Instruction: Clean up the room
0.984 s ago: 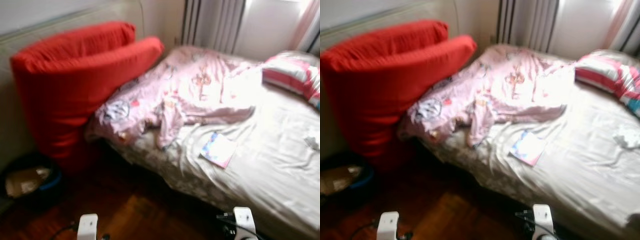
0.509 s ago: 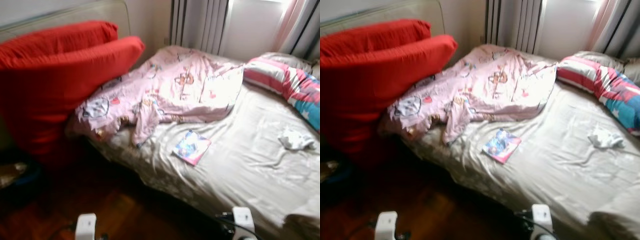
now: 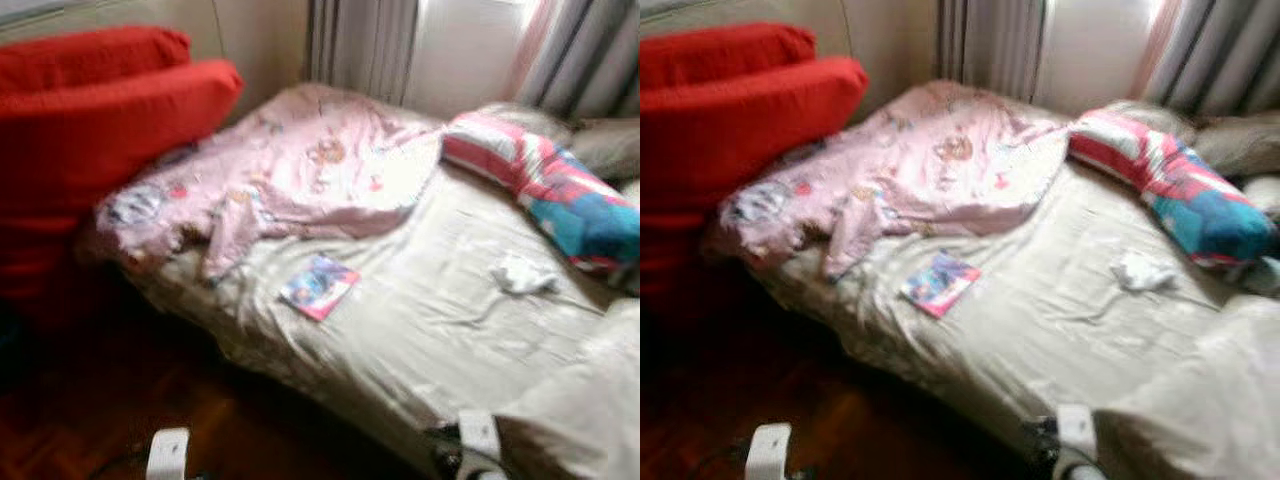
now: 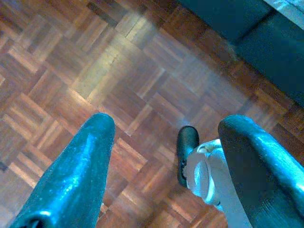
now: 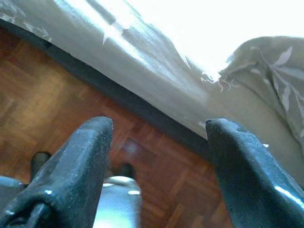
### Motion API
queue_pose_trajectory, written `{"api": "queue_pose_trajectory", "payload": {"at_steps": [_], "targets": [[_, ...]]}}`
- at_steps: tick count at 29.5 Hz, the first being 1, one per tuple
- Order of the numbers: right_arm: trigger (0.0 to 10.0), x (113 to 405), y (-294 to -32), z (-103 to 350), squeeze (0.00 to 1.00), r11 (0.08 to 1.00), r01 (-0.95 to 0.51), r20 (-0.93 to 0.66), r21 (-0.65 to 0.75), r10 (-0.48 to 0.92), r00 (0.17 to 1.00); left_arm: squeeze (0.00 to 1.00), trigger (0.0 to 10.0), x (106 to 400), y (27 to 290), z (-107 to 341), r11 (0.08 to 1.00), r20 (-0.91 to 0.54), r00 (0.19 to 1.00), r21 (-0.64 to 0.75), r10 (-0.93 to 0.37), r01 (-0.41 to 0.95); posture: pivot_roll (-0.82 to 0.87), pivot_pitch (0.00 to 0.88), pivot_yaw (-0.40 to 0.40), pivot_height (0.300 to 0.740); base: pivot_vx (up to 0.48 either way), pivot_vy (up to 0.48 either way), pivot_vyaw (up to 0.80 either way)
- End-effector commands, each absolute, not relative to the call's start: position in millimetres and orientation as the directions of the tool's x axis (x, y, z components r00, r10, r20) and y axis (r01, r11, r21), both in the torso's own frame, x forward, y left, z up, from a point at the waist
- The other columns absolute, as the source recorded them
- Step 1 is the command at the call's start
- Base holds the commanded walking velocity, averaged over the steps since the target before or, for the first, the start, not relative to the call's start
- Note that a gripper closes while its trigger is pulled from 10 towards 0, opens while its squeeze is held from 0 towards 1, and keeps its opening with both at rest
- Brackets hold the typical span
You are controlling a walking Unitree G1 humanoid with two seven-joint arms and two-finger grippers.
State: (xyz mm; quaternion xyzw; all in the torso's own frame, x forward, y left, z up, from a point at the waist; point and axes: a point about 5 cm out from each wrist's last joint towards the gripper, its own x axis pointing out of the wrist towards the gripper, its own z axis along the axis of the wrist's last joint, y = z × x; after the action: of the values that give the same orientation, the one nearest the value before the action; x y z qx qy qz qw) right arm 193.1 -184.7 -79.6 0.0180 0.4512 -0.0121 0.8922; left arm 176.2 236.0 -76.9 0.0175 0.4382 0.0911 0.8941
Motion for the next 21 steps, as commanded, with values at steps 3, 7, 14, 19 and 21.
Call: {"api": "queue_pose_trajectory", "payload": {"at_steps": [3, 7, 14, 19, 21], "targets": [[10.0, 191.4, -194.3, -79.3, 0.0, 0.998, 0.06, -0.81, -0.003, -0.038, 0.585, 0.0, 10.0, 176.2, 232.7, -78.1, 0.984, -0.789, 0.59, 0.103, 0.171, -0.147, 0.09, 0.025, -0.015, 0.74, 0.0, -0.382, -0.43], [10.0, 191.9, -194.3, -79.1, 0.0, 0.998, 0.068, -0.808, -0.005, -0.045, 0.588, 0.0, 10.0, 176.4, 233.0, -78.0, 0.983, -0.788, 0.591, 0.102, 0.174, -0.153, 0.08, 0.023, -0.013, 0.74, 0.0, 0.0, -0.8], [10.0, 192.3, -193.9, -78.9, 0.0, 0.997, 0.075, -0.806, -0.005, -0.049, 0.589, 0.0, 10.0, 176.8, 233.5, -77.7, 0.982, -0.787, 0.591, 0.102, 0.176, -0.157, 0.08, 0.022, -0.012, 0.74, 0.0, 0.0, -0.8], [10.0, 192.8, -193.7, -78.7, 0.0, 0.996, 0.089, -0.804, -0.005, -0.057, 0.592, 0.0, 10.0, 177.4, 233.9, -77.3, 0.982, -0.786, 0.592, 0.104, 0.178, -0.156, 0.08, 0.02, -0.01, 0.74, 0.0, 0.0, -0.8], [10.0, 192.9, -193.7, -78.6, 0.0, 0.996, 0.095, -0.802, -0.005, -0.06, 0.595, 0.0, 10.0, 177.5, 234.0, -77.3, 0.982, -0.786, 0.592, 0.104, 0.178, -0.157, 0.08, 0.02, -0.009, 0.74, 0.0, 0.0, -0.8]]}}
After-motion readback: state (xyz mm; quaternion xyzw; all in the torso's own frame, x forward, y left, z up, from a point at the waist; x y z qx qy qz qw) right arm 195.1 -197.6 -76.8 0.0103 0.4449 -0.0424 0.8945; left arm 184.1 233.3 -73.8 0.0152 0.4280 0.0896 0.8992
